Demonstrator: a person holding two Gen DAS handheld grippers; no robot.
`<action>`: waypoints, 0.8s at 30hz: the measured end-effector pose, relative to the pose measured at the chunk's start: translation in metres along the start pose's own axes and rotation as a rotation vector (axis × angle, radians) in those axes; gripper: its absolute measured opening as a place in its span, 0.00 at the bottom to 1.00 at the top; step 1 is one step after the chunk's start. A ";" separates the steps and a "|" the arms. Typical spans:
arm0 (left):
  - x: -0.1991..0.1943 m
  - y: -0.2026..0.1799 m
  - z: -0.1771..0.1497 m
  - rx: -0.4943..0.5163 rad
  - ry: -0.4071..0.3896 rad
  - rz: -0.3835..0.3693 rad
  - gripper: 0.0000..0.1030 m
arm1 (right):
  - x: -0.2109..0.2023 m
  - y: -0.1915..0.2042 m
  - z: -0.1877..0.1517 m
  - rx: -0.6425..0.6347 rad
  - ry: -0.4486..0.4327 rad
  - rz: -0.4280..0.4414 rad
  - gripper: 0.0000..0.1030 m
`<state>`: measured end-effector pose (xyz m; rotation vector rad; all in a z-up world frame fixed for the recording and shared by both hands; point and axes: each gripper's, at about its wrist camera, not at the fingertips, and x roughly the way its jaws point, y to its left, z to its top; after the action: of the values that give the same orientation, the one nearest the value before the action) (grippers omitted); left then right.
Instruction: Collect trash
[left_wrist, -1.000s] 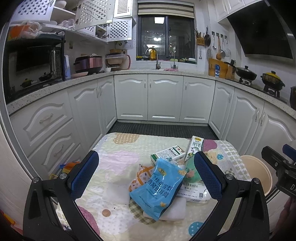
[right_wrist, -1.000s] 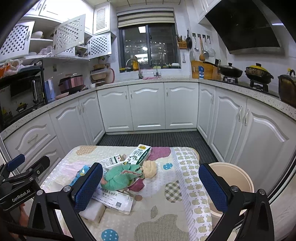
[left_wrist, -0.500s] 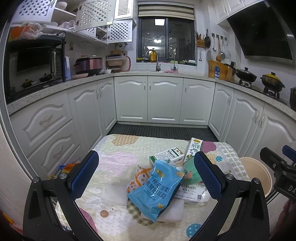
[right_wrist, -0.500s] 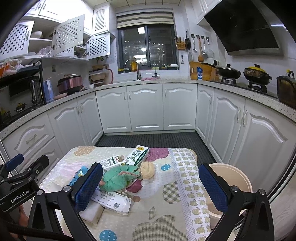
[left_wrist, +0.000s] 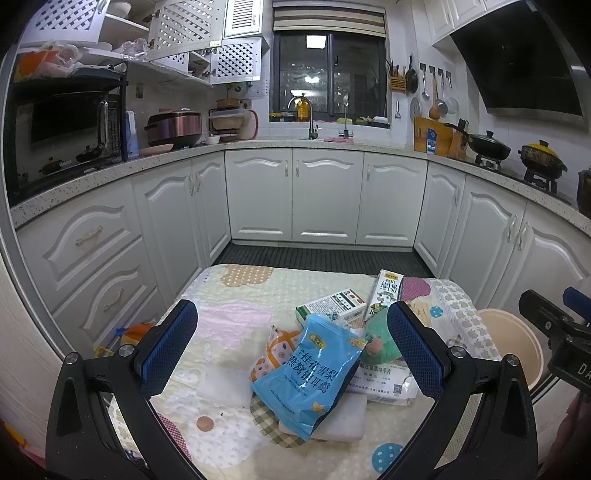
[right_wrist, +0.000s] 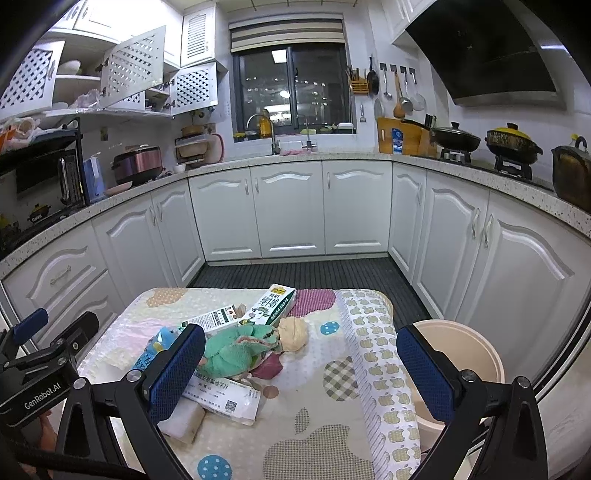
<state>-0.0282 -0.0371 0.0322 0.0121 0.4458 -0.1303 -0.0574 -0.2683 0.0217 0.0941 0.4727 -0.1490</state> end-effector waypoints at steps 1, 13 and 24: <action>0.000 0.000 0.000 0.000 0.001 -0.001 0.99 | 0.000 0.000 0.000 0.000 0.001 -0.001 1.00; 0.000 0.001 0.000 0.003 -0.009 -0.008 0.99 | -0.001 -0.003 0.002 0.003 0.007 -0.002 1.00; 0.009 -0.001 -0.005 -0.008 0.029 -0.013 0.99 | 0.005 -0.007 -0.001 0.009 0.032 -0.020 1.00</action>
<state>-0.0226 -0.0385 0.0239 0.0038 0.4752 -0.1409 -0.0546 -0.2752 0.0180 0.1009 0.5049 -0.1696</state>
